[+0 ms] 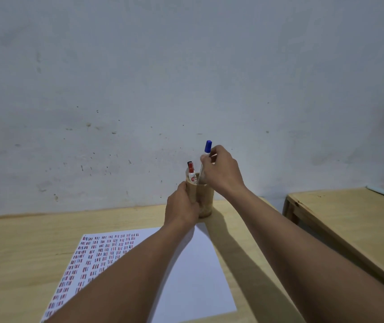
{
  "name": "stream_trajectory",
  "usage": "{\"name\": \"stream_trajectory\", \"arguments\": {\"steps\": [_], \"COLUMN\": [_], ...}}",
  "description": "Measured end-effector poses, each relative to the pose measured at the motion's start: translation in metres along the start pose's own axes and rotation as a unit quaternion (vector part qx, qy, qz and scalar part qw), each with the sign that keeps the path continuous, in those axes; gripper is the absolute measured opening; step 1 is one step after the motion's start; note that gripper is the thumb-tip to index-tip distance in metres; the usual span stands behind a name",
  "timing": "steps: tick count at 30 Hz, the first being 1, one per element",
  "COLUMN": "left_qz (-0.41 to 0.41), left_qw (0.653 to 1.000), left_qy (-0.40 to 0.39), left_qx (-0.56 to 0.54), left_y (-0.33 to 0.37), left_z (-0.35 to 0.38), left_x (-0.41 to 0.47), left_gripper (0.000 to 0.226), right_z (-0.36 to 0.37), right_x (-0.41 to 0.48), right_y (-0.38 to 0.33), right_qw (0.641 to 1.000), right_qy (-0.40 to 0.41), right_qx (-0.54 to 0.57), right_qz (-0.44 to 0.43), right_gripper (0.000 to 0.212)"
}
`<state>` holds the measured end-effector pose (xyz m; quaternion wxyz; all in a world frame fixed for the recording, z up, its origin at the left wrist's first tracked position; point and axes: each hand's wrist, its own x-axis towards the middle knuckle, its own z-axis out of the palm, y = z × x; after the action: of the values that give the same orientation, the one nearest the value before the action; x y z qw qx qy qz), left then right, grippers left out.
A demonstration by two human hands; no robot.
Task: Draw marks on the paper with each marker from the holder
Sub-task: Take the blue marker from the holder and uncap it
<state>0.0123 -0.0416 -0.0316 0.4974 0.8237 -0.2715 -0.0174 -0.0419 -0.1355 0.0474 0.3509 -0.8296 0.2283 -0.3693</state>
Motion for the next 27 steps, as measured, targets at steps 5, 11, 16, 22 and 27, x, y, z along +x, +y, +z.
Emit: {"name": "stream_trajectory", "arguments": {"steps": [5,11,16,22,27], "left_qz": [-0.003,0.054,0.088,0.092,0.061], "left_qw": [0.998,0.985,0.977,0.979,0.965], "left_qy": [0.048,0.109,0.102,0.097,0.122], "left_qx": [-0.028,-0.125,-0.168,-0.157,-0.223], "left_y": [0.017,0.049,0.06,0.056,0.054], "left_z": [-0.029,-0.084,-0.12,-0.143,-0.153], "left_x": [-0.008,-0.022,-0.04,-0.055,-0.062], "left_gripper": [0.058,0.046,0.03,0.017,0.014], "right_z": [-0.018,-0.024,-0.021,-0.018,0.002], "right_x": [-0.008,-0.029,-0.055,-0.08,-0.121], "right_y": [-0.03,-0.054,-0.065,-0.075,-0.087], "right_qw": [0.998,0.998,0.992,0.992,0.98], "right_qy": [0.006,-0.035,-0.063,-0.031,0.039], "right_qx": [0.056,0.015,-0.071,-0.069,0.18], "right_qz": [-0.034,-0.057,-0.087,-0.098,0.08], "right_gripper": [0.016,0.009,0.018,0.028,0.024]}}
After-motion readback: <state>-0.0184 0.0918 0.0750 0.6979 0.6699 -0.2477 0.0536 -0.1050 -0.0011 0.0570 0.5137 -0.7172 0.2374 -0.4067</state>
